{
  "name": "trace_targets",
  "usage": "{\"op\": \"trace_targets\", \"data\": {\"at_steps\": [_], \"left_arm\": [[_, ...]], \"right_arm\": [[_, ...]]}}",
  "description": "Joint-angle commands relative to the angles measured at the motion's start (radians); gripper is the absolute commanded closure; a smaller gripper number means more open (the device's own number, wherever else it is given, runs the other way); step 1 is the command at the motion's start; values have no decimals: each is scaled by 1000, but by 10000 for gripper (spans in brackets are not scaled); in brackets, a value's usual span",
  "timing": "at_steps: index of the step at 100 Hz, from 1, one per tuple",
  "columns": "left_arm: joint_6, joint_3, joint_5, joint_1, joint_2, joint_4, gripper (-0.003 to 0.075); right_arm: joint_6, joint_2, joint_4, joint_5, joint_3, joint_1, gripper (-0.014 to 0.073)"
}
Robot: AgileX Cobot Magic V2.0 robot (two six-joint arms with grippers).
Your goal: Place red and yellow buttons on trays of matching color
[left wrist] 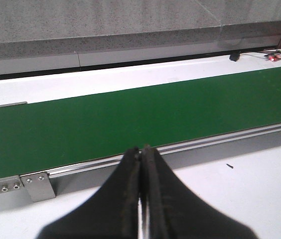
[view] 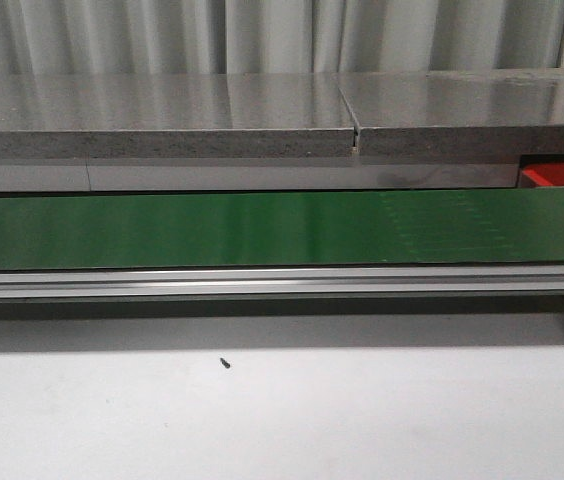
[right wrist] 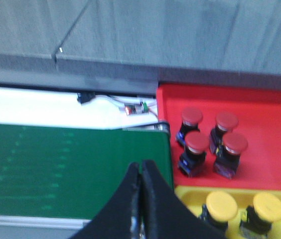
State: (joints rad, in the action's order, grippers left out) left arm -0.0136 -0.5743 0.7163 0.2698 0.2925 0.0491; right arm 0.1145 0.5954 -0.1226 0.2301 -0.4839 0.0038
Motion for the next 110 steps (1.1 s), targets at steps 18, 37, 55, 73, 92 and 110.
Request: {"op": "trace_targets", "data": {"at_steps": [18,37,55,73,92,110], "left_arm": [[-10,-24,-71,7,8,11,739],[-10,-24,-71,7,8,11,739],[-10,-24,-71,7,8,11,739],[-10,-24,-71,7,8,11,739],[-10,-24,-71,7,8,11,739],[-10,-24,-71,7,8,11,739]], "right_arm": [[10,-119,13,-235,113,-2,708],[10,-212,41,-284,211,-2,708],[10,-312,61,-290,273,-2,708],[10,-364,67,-291,331,-22,708],[17,-398,97,-297,377,-73,708],[17,-480,86,-322,467,-75,708]]}}
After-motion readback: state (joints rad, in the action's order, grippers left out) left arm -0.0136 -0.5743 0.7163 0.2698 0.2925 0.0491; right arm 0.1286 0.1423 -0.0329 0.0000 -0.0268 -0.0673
